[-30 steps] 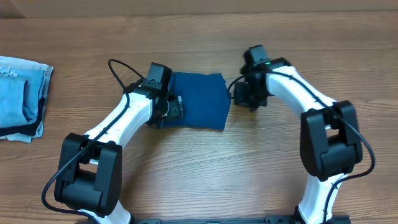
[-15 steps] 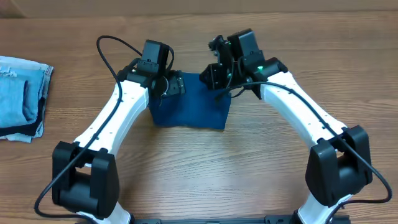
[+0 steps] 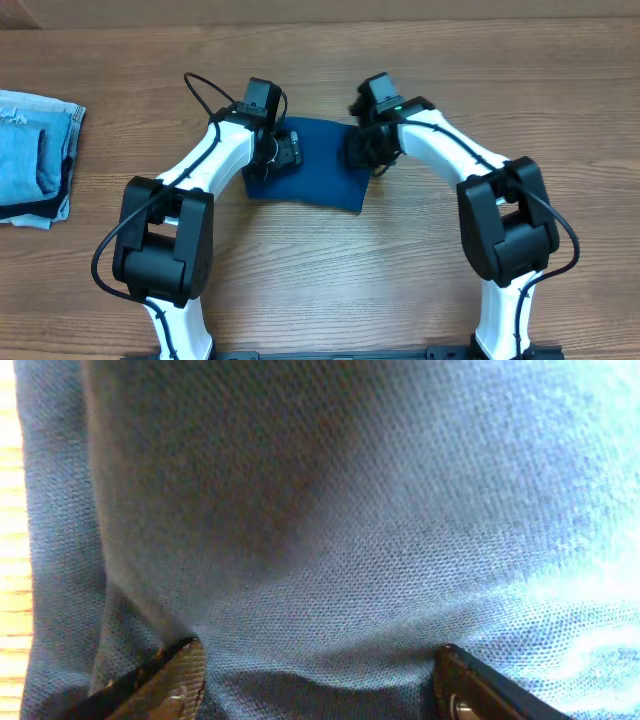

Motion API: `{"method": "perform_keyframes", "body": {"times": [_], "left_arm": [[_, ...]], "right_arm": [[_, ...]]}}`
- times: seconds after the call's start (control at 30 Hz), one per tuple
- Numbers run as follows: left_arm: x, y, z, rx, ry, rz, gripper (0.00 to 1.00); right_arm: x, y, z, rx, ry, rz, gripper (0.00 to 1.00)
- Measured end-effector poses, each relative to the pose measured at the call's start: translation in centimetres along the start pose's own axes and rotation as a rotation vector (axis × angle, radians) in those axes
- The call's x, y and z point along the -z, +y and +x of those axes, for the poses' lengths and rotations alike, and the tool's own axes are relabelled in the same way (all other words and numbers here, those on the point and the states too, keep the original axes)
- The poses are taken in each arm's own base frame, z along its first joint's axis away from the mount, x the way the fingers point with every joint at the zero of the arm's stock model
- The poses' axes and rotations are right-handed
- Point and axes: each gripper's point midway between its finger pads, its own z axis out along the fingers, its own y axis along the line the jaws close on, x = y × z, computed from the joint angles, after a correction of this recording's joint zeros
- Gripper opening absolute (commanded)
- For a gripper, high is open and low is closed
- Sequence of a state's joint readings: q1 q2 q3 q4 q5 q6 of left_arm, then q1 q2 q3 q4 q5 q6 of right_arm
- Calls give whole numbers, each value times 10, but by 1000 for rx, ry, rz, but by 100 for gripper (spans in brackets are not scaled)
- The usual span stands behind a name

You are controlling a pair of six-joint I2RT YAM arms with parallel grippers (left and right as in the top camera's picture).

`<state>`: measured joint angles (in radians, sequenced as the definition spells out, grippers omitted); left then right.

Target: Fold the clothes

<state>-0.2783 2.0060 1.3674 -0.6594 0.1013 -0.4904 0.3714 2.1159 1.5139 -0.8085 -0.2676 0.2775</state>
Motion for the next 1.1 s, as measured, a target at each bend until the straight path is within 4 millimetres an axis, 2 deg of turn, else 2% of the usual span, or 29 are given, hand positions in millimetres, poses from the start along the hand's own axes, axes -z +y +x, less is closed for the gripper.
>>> {"method": "perform_keyframes", "body": {"times": [0.03, 0.07, 0.13, 0.2, 0.27, 0.37, 0.43, 0.5, 0.57, 0.63, 0.73, 0.83, 0.87, 0.9, 0.97, 1.0, 1.03, 1.1], "left_arm": [[1, 0, -2, 1, -2, 4, 83], [1, -2, -4, 1, -2, 12, 83], [7, -1, -12, 2, 8, 11, 84], [17, -1, -21, 0, 14, 4, 84], [40, -3, -34, -9, 22, -3, 82], [85, -7, -53, -4, 9, -7, 76], [115, -5, -62, 28, -5, -15, 68], [141, 6, -60, 83, 4, -65, 69], [155, 17, -52, 127, 8, -124, 73], [175, 28, -41, 157, 6, -178, 77], [231, 40, -21, 196, -67, -208, 79], [267, 42, 1, 196, -120, -197, 77], [267, 39, 7, 182, -126, -187, 77], [253, 32, 10, 157, -117, -172, 75], [207, 21, 19, 109, -52, -162, 71], [176, 17, 27, 82, -11, -159, 71], [155, 18, 38, 69, 35, -167, 71], [101, 28, 75, 42, 153, -188, 72]], "right_arm": [[2, -11, 3, -24, 17, 30, 4], [6, -36, 6, -70, 32, 94, 4], [12, -72, 7, -135, 39, 173, 4], [17, -88, 6, -159, 32, 215, 4], [24, -90, 4, -154, 11, 240, 4], [59, -69, -16, -90, -117, 195, 4], [95, -40, -39, -5, -255, 99, 4], [127, -6, -58, 98, -377, -25, 4], [135, 11, -74, 152, -446, -97, 4], [137, 19, -84, 185, -489, -134, 4], [136, 32, -102, 235, -555, -184, 4], [119, 32, -109, 246, -550, -203, 4], [109, 29, -109, 242, -533, -203, 4], [96, 26, -108, 235, -509, -202, 4], [83, 22, -106, 220, -478, -204, 4], [76, 20, -104, 205, -461, -206, 4], [72, 18, -103, 188, -450, -208, 4], [66, 17, -102, 159, -436, -213, 4]]}}
